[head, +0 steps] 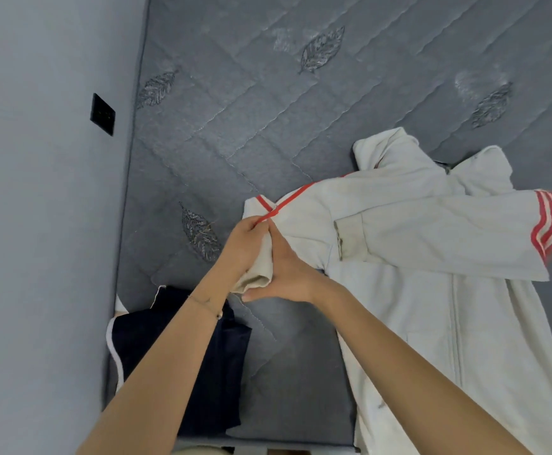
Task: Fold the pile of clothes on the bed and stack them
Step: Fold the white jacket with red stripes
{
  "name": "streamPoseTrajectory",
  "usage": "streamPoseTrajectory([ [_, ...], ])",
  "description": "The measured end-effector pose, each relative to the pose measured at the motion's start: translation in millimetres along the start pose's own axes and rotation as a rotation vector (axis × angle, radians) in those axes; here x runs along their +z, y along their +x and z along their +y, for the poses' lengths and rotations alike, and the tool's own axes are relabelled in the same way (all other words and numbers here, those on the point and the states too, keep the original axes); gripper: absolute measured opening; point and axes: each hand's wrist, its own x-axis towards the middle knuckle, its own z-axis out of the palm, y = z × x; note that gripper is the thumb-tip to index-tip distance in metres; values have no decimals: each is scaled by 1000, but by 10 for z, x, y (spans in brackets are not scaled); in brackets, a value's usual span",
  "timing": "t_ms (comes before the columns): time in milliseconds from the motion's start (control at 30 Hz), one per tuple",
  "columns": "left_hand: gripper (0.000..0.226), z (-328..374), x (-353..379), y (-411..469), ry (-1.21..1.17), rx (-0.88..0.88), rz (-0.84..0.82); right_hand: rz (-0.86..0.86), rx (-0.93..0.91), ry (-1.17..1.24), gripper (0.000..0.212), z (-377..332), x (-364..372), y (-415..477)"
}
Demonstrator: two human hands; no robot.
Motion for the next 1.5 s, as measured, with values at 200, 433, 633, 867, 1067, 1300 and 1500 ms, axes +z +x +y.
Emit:
streamPoseTrajectory([
  [200,25,343,986,-88,-176,-29,15,115,-87,194,122,399,-871,-490],
  [433,41,742,2301,-176,-78,-142,-57,12,-77,198,119,1098,-1970,-1053],
  [633,34,930,3037,-184,-203,-101,-170,342,-6,98,96,1542,-2553,-1253],
  [867,35,836,3297,-146,-12,180,-113,699,147,250,45,1956,-3037,-1299],
  [1067,53,393,3251,51,981,482,75,1024,231,225,43,2248,-3266,-1230],
  [1300,62,37,3157,267,1179,429,80,1096,471,-114,65,2392,-3327,-1217],
  [1500,63,18,3025,419,1093,501,1,1014,123,-397,66,2188,-3318,-983],
])
